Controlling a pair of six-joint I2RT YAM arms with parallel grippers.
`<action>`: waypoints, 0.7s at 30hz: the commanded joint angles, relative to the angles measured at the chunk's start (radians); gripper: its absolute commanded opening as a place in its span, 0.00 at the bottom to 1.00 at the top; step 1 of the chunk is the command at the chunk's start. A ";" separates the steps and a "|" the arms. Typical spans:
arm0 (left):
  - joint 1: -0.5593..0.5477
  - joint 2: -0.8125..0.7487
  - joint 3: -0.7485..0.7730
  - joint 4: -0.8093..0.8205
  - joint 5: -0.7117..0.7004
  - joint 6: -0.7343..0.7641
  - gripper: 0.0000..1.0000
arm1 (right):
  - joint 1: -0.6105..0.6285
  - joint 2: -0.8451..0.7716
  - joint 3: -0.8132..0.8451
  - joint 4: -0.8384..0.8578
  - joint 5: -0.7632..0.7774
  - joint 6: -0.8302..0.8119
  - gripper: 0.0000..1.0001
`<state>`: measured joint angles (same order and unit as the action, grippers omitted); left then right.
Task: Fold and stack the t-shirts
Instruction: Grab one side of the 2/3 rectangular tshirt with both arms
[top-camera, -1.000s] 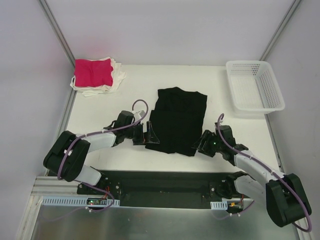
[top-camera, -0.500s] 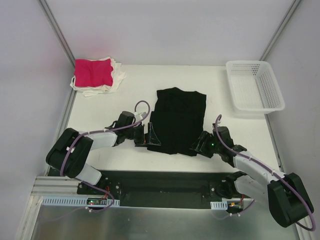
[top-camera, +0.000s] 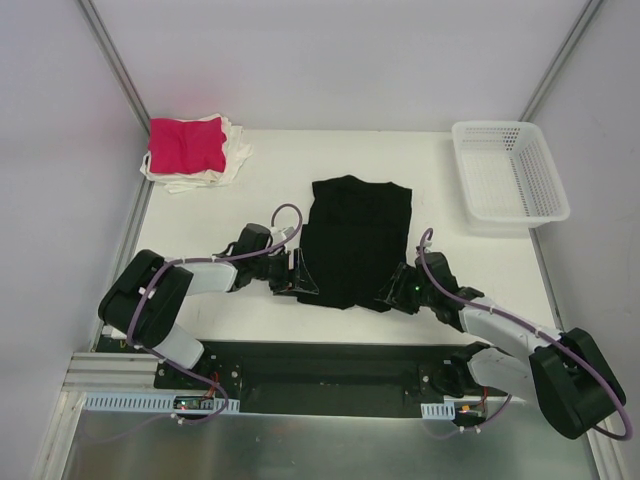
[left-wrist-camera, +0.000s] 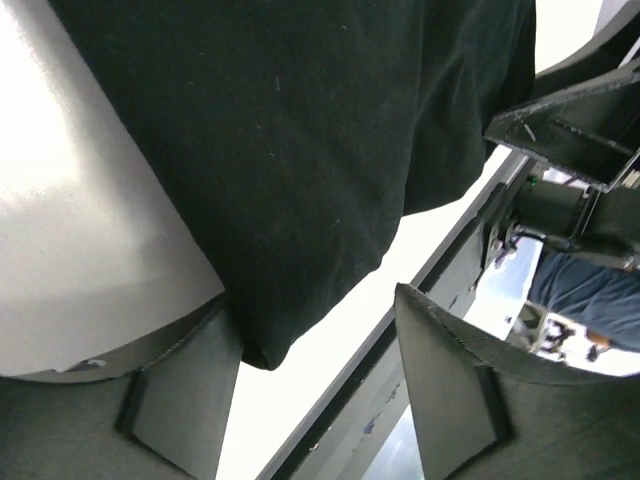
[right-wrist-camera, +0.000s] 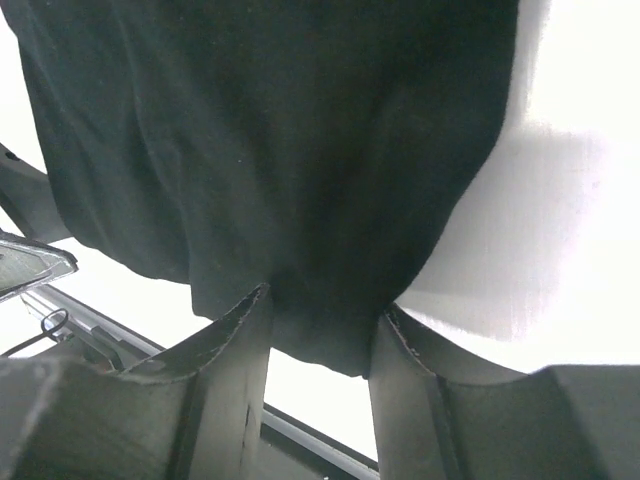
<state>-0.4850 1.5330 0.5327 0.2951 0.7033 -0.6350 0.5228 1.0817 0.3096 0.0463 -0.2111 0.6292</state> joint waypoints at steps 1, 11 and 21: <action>-0.013 0.052 -0.013 -0.079 -0.007 0.043 0.56 | 0.009 -0.003 -0.035 -0.124 0.070 -0.005 0.41; -0.013 0.065 0.023 -0.097 0.010 0.067 0.09 | 0.009 0.006 -0.029 -0.123 0.078 -0.014 0.19; -0.013 0.006 0.064 -0.168 -0.027 0.087 0.00 | 0.008 0.007 -0.007 -0.122 0.081 -0.042 0.01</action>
<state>-0.4858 1.5867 0.5659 0.1875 0.7143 -0.5835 0.5270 1.0744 0.3027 0.0036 -0.1665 0.6220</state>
